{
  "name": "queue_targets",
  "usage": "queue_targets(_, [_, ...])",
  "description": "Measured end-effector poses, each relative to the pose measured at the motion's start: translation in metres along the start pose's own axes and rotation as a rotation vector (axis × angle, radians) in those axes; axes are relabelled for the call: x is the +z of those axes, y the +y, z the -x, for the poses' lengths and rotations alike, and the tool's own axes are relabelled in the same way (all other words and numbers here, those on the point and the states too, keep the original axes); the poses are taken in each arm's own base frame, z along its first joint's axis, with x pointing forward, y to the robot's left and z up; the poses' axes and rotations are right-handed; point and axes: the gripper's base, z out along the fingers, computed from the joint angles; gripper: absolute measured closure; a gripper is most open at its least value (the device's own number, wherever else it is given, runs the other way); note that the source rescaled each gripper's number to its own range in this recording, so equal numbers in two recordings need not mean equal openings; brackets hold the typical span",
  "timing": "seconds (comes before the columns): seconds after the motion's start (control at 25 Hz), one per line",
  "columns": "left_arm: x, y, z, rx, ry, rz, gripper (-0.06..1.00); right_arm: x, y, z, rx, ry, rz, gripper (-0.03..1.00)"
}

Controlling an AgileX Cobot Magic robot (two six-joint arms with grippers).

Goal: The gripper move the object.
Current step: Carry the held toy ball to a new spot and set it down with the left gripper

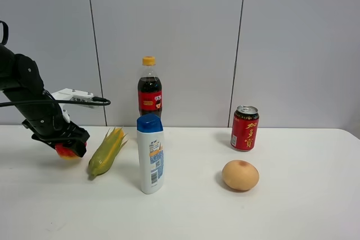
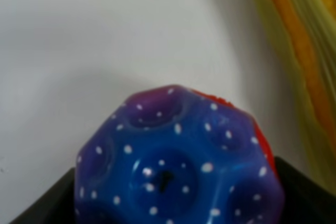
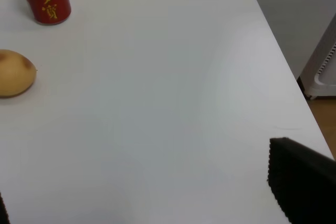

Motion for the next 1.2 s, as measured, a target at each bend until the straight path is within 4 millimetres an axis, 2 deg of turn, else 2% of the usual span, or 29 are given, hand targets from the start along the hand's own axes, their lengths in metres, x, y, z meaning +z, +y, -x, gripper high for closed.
queue_targets(0.4, [0.003,0.002,0.003,-0.003,-0.041,0.019,0.88,0.000,0.000,0.000,0.000,0.000,0.000,-0.03])
queue_targets(0.64, [0.016,0.001,-0.004,-0.009,-0.016,0.014,0.88,0.000,0.000,0.000,0.000,0.000,0.000,-0.03])
queue_targets(1.2, [0.019,0.002,-0.004,-0.015,-0.025,0.017,0.88,0.000,0.000,0.000,0.000,0.000,0.000,-0.03])
